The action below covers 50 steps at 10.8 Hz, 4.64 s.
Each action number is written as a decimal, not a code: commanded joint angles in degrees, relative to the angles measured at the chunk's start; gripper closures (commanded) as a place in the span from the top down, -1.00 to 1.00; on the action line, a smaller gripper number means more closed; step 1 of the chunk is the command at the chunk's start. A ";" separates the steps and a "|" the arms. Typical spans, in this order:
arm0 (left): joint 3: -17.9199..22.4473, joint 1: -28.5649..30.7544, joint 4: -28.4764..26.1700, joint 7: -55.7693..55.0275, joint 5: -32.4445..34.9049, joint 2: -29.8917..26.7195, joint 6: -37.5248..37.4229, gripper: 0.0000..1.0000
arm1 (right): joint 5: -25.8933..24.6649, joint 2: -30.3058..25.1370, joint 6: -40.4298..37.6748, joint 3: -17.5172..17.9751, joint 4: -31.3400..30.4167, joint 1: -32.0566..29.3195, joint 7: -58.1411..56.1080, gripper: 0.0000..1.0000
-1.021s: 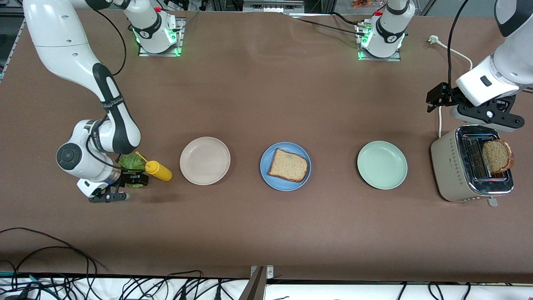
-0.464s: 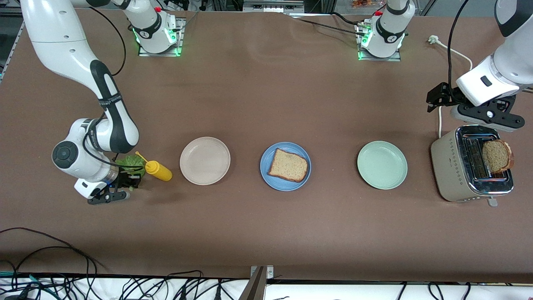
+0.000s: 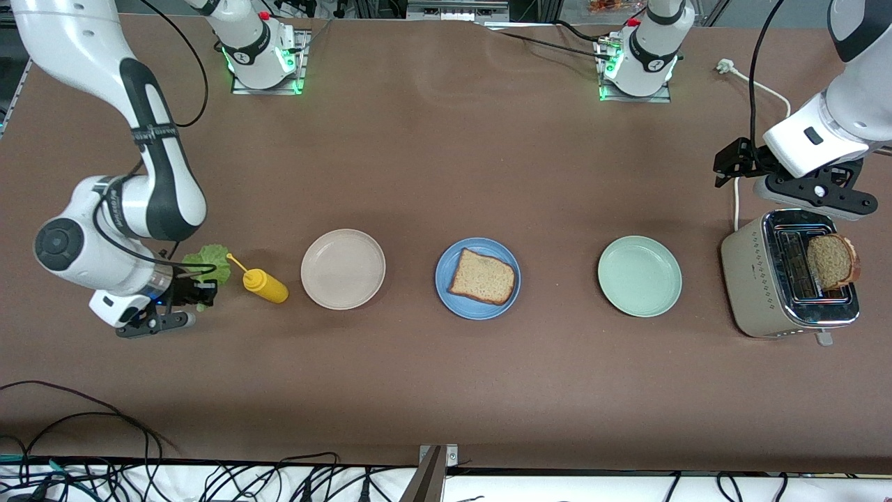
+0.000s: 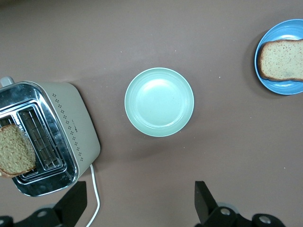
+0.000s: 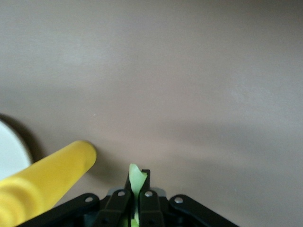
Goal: Make sandwich in blue plate with both arms
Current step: 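Lift the lettuce leaf and carry it over the blue plate, then lower the lettuce onto the bread and open the right gripper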
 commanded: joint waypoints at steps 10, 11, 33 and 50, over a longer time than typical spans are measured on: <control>0.38 -0.03 0.21 0.75 -1.33 -0.55 -1.05 1.00 | 0.94 -7.81 -18.11 3.59 6.78 4.87 12.13 -1.00; 0.38 -0.03 0.21 0.83 -1.33 -0.55 -1.05 1.00 | 0.85 -7.28 -18.55 3.50 8.01 7.24 17.12 -1.00; 0.38 -0.03 0.39 0.75 -1.33 -0.47 -1.05 1.00 | 5.77 28.75 2.78 -2.91 43.27 39.60 98.35 -1.00; 0.47 0.05 0.39 0.75 -1.33 -0.47 -1.05 1.00 | 3.49 36.84 6.32 -3.00 42.74 41.37 100.68 -0.26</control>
